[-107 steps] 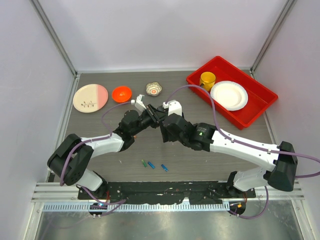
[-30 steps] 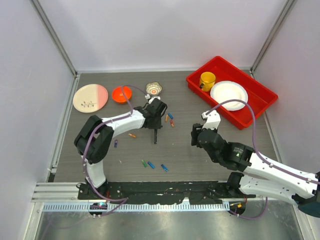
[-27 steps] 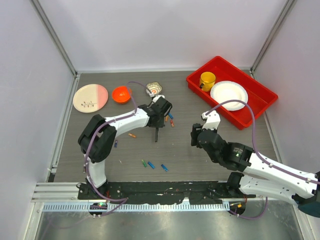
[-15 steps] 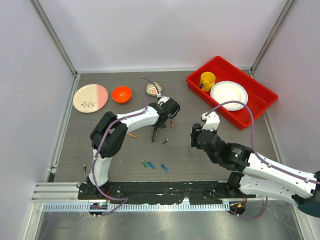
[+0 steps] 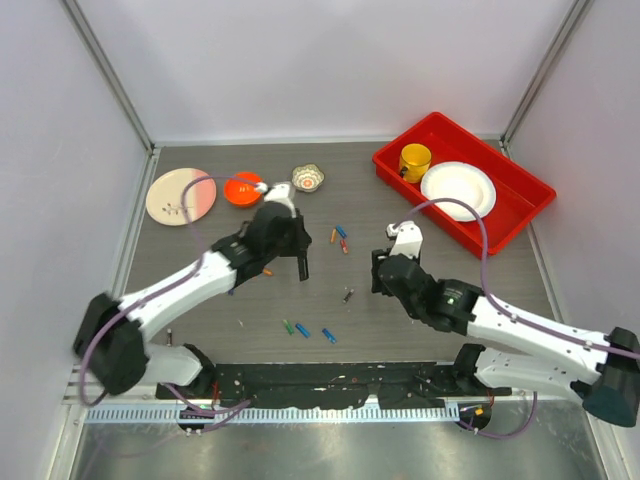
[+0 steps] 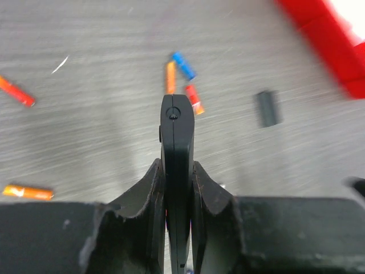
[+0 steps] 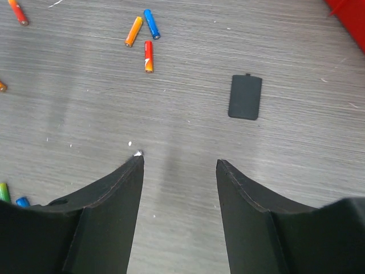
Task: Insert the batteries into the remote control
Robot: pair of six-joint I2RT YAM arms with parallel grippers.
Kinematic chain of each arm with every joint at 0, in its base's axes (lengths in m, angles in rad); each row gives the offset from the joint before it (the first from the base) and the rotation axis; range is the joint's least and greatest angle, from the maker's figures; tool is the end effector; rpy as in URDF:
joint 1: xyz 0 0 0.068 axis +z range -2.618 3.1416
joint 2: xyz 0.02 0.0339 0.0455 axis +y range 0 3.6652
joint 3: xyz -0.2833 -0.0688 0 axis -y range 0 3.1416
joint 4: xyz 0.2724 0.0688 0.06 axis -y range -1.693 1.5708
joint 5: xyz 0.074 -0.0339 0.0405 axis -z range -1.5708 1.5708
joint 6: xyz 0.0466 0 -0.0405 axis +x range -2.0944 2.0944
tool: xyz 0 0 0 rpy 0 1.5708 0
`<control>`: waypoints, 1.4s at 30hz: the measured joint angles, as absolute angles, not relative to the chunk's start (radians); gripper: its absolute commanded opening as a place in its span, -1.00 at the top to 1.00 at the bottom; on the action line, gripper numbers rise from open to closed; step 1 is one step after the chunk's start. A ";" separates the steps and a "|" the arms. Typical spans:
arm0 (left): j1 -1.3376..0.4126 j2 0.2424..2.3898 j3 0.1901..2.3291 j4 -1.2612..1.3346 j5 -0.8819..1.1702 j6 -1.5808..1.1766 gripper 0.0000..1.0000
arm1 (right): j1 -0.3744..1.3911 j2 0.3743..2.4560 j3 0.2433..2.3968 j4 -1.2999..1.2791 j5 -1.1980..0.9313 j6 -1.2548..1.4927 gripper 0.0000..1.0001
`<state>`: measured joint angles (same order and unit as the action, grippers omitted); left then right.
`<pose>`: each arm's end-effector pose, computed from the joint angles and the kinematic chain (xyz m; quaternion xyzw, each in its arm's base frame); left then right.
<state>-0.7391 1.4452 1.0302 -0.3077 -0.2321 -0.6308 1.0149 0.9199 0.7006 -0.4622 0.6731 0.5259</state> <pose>0.2640 -0.2262 0.2607 0.0014 0.9066 -0.1768 0.3833 0.1371 0.1656 0.2686 -0.0685 0.8612 0.0688 0.4990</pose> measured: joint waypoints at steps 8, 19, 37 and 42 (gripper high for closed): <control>-0.643 1.015 0.572 0.196 0.052 -0.800 1.00 | 0.745 1.235 0.744 -0.273 0.399 0.514 -0.02; -0.540 0.878 0.335 0.467 0.292 -1.005 1.00 | 0.699 1.709 1.110 -0.205 0.265 0.390 -0.05; -0.536 0.757 0.325 0.429 0.391 -0.984 1.00 | 0.698 1.953 1.289 -0.268 0.294 0.286 0.28; -0.536 0.766 0.325 0.429 0.398 -0.984 1.00 | 0.697 1.976 1.309 -0.274 0.295 0.283 0.33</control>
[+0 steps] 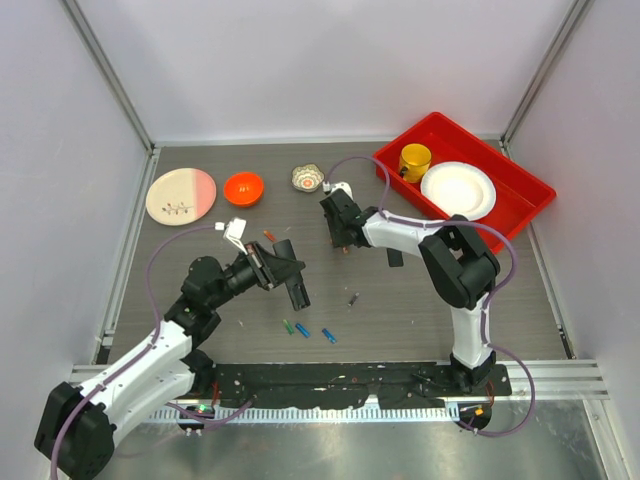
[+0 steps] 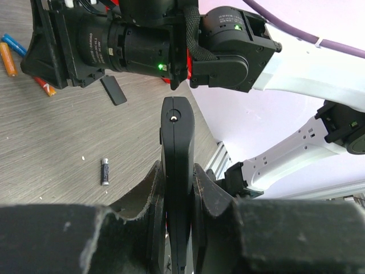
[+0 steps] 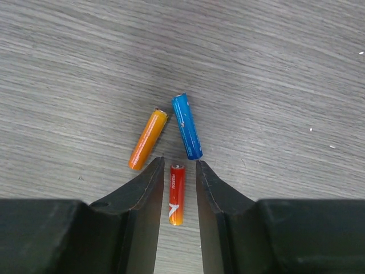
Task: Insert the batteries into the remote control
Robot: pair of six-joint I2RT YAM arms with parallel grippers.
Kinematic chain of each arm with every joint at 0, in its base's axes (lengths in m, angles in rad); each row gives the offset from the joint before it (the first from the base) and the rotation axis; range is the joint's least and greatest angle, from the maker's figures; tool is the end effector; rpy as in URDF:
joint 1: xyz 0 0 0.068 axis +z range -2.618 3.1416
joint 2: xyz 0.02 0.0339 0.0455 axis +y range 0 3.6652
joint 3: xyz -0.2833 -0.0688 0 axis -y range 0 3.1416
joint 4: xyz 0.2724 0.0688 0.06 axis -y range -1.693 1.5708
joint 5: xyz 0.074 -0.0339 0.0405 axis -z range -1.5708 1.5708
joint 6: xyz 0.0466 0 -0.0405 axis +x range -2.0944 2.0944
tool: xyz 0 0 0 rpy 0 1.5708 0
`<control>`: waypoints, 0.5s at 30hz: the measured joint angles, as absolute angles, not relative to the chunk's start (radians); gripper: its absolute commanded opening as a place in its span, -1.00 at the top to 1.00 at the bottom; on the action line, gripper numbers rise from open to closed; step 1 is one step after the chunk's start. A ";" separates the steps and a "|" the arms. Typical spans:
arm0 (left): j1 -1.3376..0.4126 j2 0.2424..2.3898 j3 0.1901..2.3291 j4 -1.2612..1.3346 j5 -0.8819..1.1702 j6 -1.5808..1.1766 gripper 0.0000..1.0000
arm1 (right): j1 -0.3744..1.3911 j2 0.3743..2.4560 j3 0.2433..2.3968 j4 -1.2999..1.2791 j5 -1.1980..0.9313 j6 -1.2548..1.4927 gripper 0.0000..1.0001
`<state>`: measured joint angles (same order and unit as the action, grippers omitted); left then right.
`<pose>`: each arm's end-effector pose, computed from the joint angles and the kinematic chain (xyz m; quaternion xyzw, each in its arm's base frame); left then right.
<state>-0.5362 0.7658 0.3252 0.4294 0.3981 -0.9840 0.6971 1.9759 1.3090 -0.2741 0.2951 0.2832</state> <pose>0.1668 -0.1201 0.2466 -0.0192 0.7105 -0.5768 0.4027 0.3557 0.2802 0.1567 -0.1487 0.9298 0.0209 0.3361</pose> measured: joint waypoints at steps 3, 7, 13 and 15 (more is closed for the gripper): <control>-0.536 0.783 0.325 0.431 0.406 -0.984 1.00 | 0.694 1.997 1.320 -0.275 0.296 0.283 0.36; -0.536 0.802 0.325 0.433 0.413 -0.985 1.00 | 0.690 2.001 1.325 -0.274 0.297 0.283 0.44; -0.535 0.812 0.325 0.438 0.416 -0.987 1.00 | 0.685 2.004 1.329 -0.275 0.297 0.282 0.65; -0.535 0.814 0.325 0.438 0.416 -0.987 1.00 | 0.685 2.004 1.329 -0.276 0.297 0.283 0.69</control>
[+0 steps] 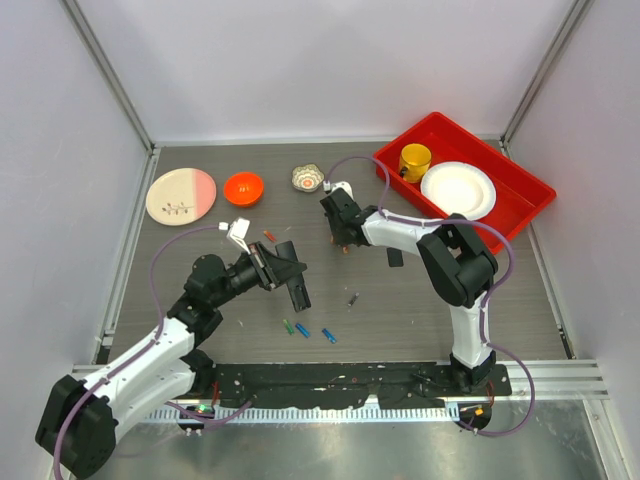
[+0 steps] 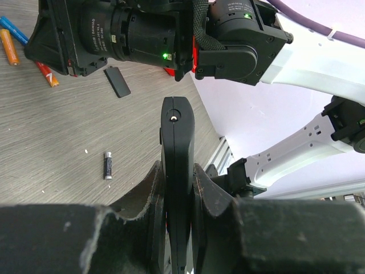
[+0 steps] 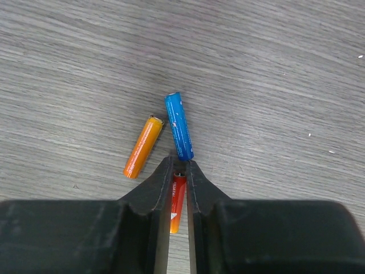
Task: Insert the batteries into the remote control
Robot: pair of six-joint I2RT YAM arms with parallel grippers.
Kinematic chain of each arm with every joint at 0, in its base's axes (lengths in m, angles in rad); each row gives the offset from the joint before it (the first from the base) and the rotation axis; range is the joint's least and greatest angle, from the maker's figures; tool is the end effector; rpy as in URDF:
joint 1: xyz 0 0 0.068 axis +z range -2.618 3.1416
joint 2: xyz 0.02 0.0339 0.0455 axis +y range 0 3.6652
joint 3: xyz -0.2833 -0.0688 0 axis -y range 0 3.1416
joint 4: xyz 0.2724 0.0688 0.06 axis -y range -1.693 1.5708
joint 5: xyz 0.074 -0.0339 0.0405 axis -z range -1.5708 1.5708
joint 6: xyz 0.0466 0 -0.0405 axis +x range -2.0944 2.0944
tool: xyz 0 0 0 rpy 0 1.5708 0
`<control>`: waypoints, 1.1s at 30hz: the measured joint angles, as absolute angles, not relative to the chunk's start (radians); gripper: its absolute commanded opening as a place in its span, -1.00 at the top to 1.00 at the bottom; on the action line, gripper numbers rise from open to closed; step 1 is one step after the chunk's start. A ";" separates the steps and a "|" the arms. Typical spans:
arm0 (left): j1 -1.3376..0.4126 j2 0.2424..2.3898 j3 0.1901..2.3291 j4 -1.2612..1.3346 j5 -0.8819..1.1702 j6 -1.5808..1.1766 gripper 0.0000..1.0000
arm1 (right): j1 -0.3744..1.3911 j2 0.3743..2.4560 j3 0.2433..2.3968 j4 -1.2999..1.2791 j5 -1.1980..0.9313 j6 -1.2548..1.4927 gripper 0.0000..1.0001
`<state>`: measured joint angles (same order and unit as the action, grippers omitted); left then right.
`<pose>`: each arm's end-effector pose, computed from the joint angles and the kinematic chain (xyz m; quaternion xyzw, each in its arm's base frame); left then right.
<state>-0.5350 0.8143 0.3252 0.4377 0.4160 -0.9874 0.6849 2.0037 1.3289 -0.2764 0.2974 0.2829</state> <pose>0.1716 -0.1236 0.2385 -0.0205 0.7232 -0.5732 0.3846 0.3633 0.2791 0.1508 -0.1438 0.9319 0.0154 0.3325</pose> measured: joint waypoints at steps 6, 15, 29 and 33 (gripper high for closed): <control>-0.534 0.817 0.325 0.438 0.416 -0.988 1.00 | 0.685 2.003 1.328 -0.276 0.299 0.291 0.99; -0.534 0.854 0.325 0.452 0.403 -1.018 1.00 | 0.685 1.843 1.215 -0.323 0.299 0.354 0.98; -0.534 1.073 0.286 0.761 0.253 -1.189 0.99 | 0.765 1.315 1.015 -0.263 0.449 0.570 0.99; -0.534 1.129 0.310 0.797 0.257 -1.204 0.99 | 0.828 1.314 1.019 -0.269 0.488 0.577 0.99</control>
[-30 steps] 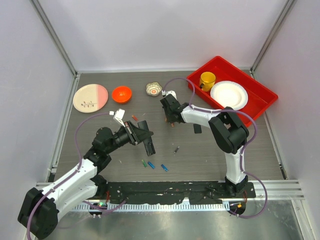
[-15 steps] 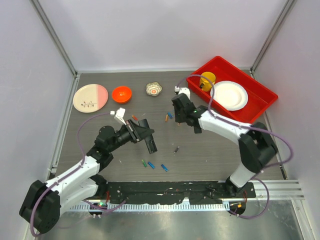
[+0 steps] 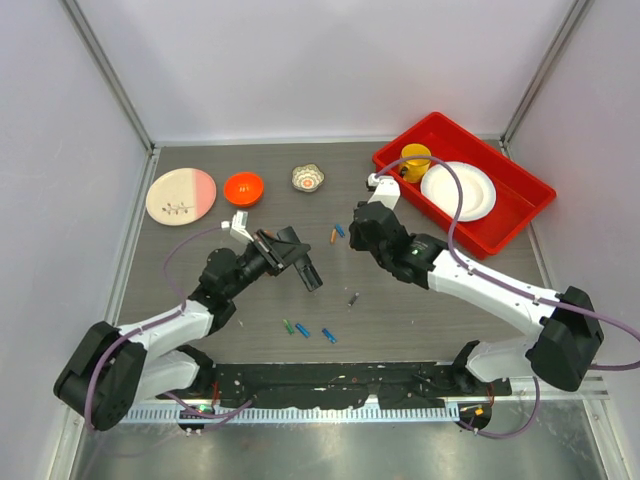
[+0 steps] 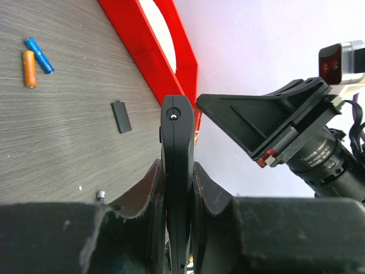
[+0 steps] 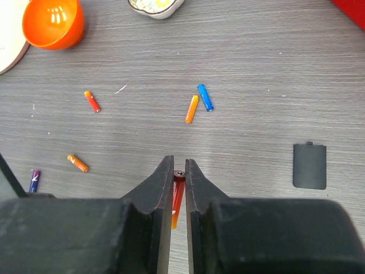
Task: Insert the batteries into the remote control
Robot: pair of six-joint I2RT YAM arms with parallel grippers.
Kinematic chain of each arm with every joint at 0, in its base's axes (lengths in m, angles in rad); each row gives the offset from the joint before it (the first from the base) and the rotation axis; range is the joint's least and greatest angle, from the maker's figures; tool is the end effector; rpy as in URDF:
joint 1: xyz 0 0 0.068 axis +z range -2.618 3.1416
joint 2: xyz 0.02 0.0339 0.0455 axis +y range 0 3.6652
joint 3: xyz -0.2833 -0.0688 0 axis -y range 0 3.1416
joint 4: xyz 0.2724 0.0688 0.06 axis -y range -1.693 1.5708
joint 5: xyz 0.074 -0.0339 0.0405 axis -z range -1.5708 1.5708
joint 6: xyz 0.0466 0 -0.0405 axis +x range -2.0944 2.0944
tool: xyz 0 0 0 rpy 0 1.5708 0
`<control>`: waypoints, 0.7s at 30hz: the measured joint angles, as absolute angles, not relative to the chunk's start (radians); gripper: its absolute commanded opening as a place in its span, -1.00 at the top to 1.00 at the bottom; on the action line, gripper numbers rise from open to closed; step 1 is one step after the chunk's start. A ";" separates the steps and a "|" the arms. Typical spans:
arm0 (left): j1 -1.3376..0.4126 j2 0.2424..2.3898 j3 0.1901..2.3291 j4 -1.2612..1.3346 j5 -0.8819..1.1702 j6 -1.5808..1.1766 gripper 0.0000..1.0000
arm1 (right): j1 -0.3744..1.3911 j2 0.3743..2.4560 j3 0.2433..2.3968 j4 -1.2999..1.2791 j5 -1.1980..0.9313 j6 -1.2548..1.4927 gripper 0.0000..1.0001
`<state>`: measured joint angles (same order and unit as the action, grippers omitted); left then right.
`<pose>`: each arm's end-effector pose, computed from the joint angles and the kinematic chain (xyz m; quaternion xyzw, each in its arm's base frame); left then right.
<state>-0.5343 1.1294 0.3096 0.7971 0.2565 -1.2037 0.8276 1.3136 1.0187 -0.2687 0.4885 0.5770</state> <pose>0.2072 -0.1363 0.2088 -0.1485 0.6992 -0.5885 0.3777 0.2349 0.2233 0.3042 0.0096 0.8578 0.1408 0.4943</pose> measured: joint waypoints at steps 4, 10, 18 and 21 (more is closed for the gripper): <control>-0.534 1.125 0.309 0.821 0.255 -1.221 1.00 | 0.836 1.321 1.029 -0.279 0.514 0.577 0.99; -0.534 1.092 0.288 0.827 0.252 -1.228 1.00 | 0.865 1.323 1.029 -0.289 0.554 0.573 0.99; -0.534 1.098 0.277 0.834 0.250 -1.228 1.00 | 0.936 1.348 1.060 -0.322 0.603 0.545 0.99; -0.535 1.128 0.269 0.868 0.252 -1.232 1.00 | 0.939 1.346 1.059 -0.320 0.607 0.535 0.99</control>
